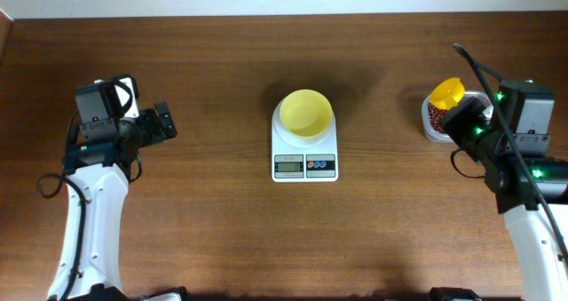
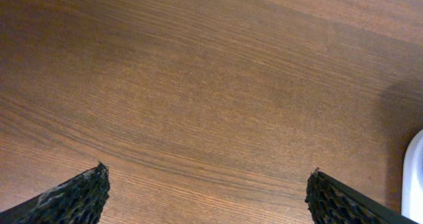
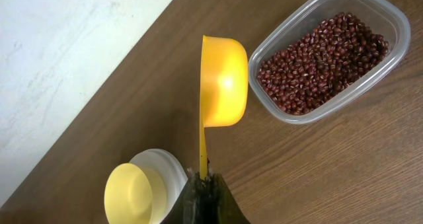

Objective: Scoop item into bowl and weigh 50g on scale

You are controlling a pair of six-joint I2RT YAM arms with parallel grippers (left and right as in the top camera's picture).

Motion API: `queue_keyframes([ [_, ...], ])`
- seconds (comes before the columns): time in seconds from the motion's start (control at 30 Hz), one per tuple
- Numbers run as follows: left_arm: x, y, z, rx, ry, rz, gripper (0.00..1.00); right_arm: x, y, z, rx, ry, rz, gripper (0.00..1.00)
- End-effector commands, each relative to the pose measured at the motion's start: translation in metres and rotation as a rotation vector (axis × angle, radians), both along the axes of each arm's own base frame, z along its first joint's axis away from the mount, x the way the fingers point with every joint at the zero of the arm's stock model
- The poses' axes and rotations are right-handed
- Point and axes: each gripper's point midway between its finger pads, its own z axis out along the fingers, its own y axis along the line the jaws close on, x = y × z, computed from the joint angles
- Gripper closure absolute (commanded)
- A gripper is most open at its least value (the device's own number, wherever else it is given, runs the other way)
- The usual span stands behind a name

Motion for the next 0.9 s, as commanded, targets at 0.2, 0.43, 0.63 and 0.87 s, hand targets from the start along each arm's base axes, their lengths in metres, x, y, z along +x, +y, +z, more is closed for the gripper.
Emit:
queue_keyframes([
  [0.2, -0.002, -0.001, 0.003, -0.004, -0.003, 0.002, 0.01, 0.000, -0.002, 0.005, -0.128, -0.014, 0.106, 0.96],
  [0.43, -0.002, 0.000, 0.003, -0.004, -0.003, 0.002, 0.01, 0.006, -0.001, 0.025, -0.273, -0.103, 0.225, 0.96],
  [0.63, -0.002, 0.000, 0.003, -0.004, -0.003, 0.002, 0.01, 0.014, -0.041, 0.100, -0.346, -0.384, 0.070, 0.96],
  [0.87, -0.002, -0.001, 0.003, -0.004, -0.003, 0.002, 0.01, 0.042, -0.071, 0.085, -0.118, -0.386, -0.156, 0.96],
])
